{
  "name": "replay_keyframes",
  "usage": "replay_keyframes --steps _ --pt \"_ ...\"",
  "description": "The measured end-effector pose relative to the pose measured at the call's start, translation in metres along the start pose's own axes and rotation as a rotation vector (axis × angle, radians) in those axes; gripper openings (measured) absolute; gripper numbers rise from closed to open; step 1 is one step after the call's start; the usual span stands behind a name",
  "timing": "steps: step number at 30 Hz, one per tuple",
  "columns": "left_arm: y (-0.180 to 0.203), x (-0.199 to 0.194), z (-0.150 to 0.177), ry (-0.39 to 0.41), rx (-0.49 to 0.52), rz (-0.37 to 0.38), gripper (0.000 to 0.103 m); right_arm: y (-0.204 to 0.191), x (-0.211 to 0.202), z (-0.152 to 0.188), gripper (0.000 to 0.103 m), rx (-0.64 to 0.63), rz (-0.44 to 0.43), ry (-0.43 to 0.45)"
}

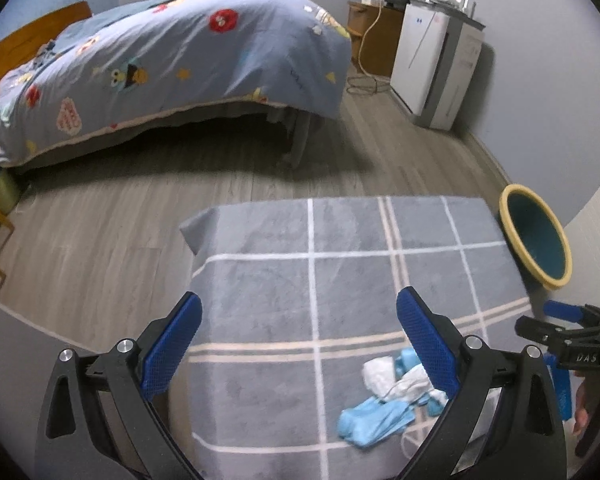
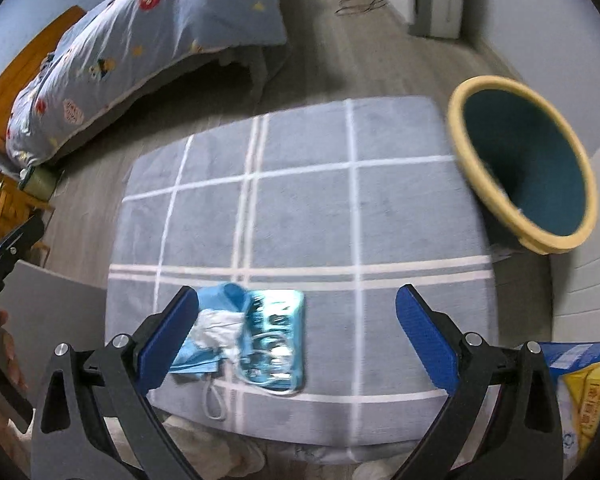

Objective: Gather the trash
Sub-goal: 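Withdraw both open grippers from the bin back over the ottoman, then grasp the blue face mask with the right gripper while the left grasps the white tissue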

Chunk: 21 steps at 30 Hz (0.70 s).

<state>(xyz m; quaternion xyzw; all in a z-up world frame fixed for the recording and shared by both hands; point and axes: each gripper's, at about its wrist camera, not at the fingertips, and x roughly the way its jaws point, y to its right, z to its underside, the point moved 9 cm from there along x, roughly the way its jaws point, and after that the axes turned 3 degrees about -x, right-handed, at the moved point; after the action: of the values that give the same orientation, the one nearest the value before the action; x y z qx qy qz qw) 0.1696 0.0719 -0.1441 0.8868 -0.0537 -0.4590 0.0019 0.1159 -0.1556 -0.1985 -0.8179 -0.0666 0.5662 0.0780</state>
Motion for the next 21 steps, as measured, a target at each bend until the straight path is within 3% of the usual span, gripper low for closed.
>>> replay_keyframes --steps 4,6,10,18,19,21 --pt "-0.004 0.01 0.007 -0.038 0.01 -0.002 0.097 -0.009 0.027 0.01 0.079 -0.015 -0.018 -0.087" --pt "-0.008 0.013 0.008 -0.045 -0.011 0.006 0.097 -0.015 0.033 0.015 0.062 -0.019 -0.063 -0.116" --pt "-0.015 0.016 0.007 -0.048 -0.034 0.004 0.097 -0.041 0.045 0.021 0.05 -0.06 -0.119 -0.16" --pt "-0.017 0.017 0.007 -0.052 -0.04 0.023 0.097 -0.052 0.075 0.03 0.039 -0.072 -0.097 -0.226" --pt "-0.017 0.017 0.007 -0.054 -0.039 0.022 0.097 -0.053 0.078 0.031 0.034 -0.067 -0.1 -0.233" --pt "-0.018 0.018 0.009 -0.061 -0.041 0.024 0.097 -0.053 0.082 0.034 0.008 -0.043 -0.134 -0.258"
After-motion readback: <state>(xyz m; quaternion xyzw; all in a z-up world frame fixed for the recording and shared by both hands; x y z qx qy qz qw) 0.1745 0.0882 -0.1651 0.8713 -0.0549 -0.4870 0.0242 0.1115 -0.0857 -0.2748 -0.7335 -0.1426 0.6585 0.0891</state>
